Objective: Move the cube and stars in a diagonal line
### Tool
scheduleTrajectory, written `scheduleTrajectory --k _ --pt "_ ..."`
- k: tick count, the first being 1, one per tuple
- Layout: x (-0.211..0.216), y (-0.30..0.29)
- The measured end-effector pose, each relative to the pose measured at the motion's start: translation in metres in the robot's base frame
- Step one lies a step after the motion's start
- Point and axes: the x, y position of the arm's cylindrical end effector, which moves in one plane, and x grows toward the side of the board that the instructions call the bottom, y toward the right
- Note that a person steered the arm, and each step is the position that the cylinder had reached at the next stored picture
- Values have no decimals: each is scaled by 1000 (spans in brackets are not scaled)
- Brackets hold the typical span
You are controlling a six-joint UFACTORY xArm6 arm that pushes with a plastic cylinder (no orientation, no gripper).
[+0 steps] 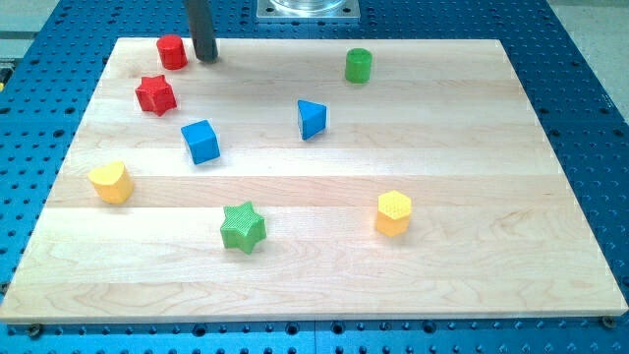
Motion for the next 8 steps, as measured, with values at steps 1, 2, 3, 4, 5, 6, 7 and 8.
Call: scheduleTrajectory --k 1,2,3,4,5,6,7,8 --pt "45 27" --pt "94 19" --pt "120 10" --pt "120 17" --pt "120 17" --pt "120 17" --pt "120 15" --pt "120 15"
